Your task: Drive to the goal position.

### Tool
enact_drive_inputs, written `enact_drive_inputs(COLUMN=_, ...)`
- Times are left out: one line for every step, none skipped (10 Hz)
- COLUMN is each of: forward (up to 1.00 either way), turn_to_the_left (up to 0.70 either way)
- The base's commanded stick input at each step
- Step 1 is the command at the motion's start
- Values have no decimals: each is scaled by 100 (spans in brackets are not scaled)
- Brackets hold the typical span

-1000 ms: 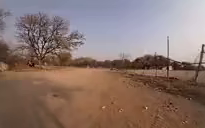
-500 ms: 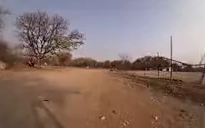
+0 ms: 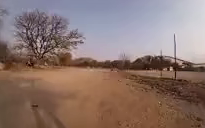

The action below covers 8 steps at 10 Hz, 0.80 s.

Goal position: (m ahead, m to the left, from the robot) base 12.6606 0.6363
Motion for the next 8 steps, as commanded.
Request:
enact_drive_inputs(forward=70, turn_to_the_left=0)
enact_drive_inputs(forward=70, turn_to_the_left=0)
enact_drive_inputs(forward=70, turn_to_the_left=0)
enact_drive_inputs(forward=70, turn_to_the_left=0)
enact_drive_inputs(forward=70, turn_to_the_left=0)
enact_drive_inputs(forward=70, turn_to_the_left=0)
enact_drive_inputs(forward=70, turn_to_the_left=0)
enact_drive_inputs(forward=70, turn_to_the_left=0)
